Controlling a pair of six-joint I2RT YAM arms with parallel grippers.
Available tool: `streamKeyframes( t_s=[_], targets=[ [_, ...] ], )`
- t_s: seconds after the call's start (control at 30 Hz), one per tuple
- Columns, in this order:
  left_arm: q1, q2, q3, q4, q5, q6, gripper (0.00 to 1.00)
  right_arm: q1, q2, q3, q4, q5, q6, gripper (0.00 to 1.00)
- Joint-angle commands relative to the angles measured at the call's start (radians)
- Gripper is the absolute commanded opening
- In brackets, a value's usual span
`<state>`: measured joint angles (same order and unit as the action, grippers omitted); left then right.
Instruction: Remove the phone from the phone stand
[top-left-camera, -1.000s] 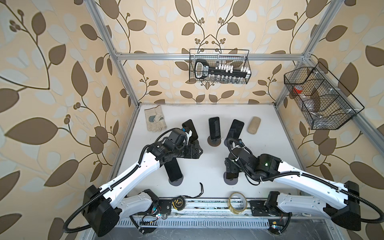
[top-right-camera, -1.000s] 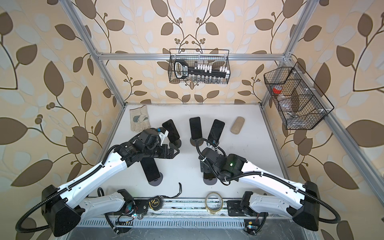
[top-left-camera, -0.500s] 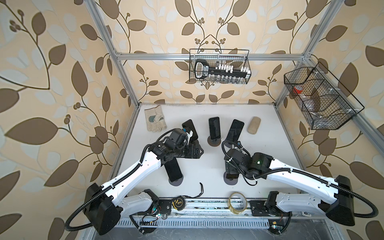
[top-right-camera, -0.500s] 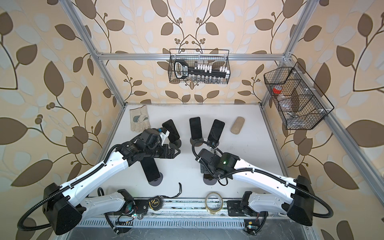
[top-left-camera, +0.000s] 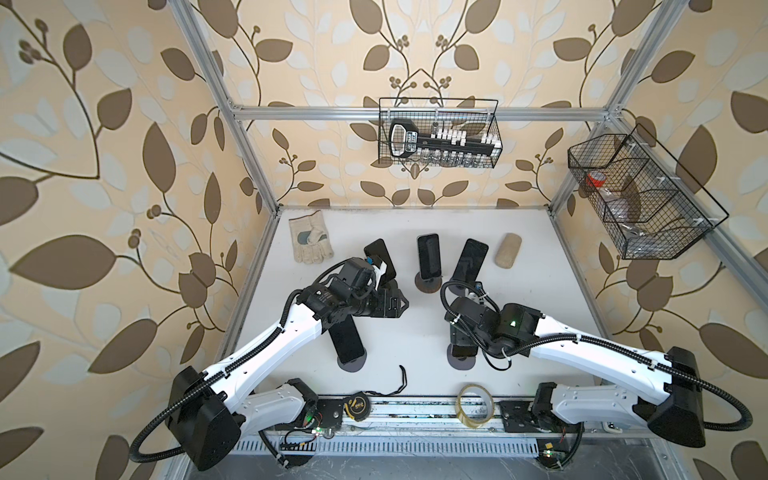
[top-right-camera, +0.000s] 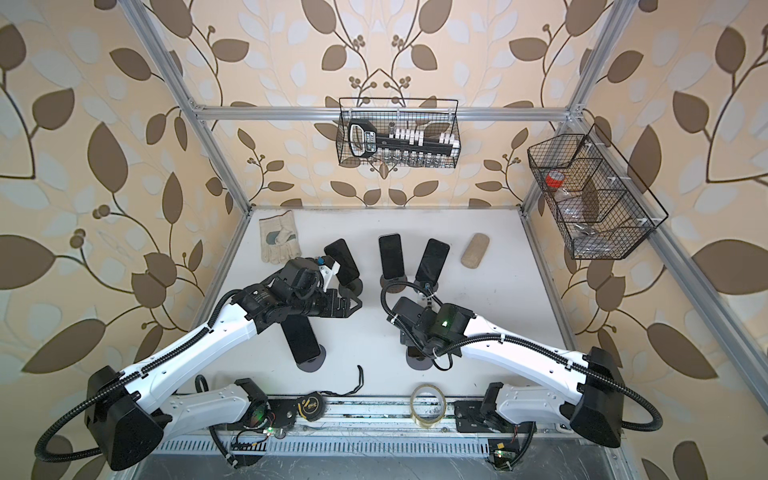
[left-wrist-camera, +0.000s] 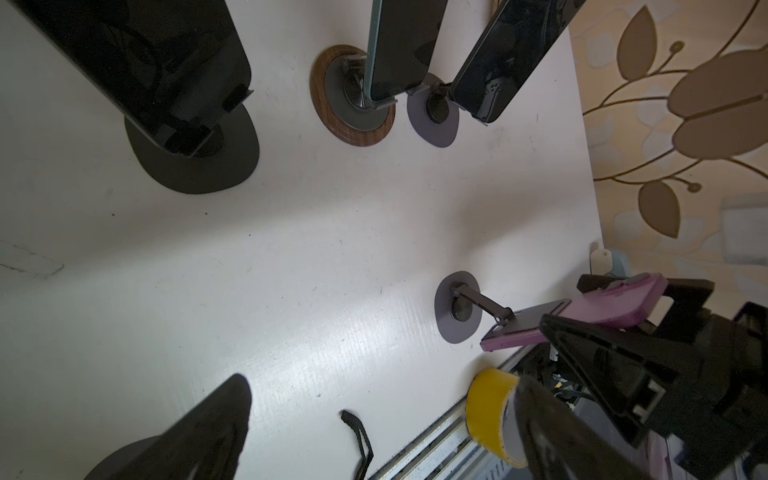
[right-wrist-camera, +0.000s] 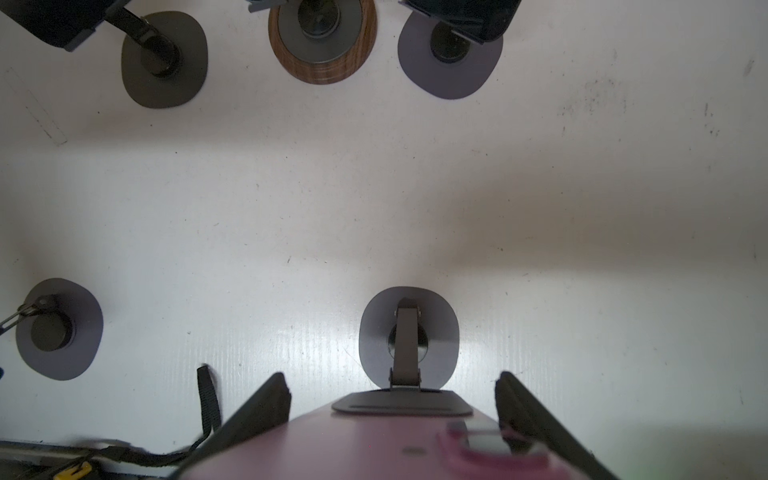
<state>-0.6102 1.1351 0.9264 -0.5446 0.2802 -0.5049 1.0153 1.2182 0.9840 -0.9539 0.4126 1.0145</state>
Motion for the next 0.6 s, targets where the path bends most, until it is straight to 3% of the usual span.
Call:
streamKeyframes(
  t_s=[0.0,0.07,0.57],
  targets=[
    [-0.010,-0.006,0.012,0.003,0.000,0.010,0.99,0.008,0.009,0.033,-0.027,0.042,0.036,0.76],
    [-0.010,-0.002,0.023,-0.009,-0.009,0.019,0.99,0.008,0.006,0.029,-0.015,0.048,0.016,0.70],
    [-0.010,-0.021,0.031,-0.013,-0.025,0.020,0.99,-0.029,-0.069,0.058,-0.038,0.045,-0.086,0.68]
  ],
)
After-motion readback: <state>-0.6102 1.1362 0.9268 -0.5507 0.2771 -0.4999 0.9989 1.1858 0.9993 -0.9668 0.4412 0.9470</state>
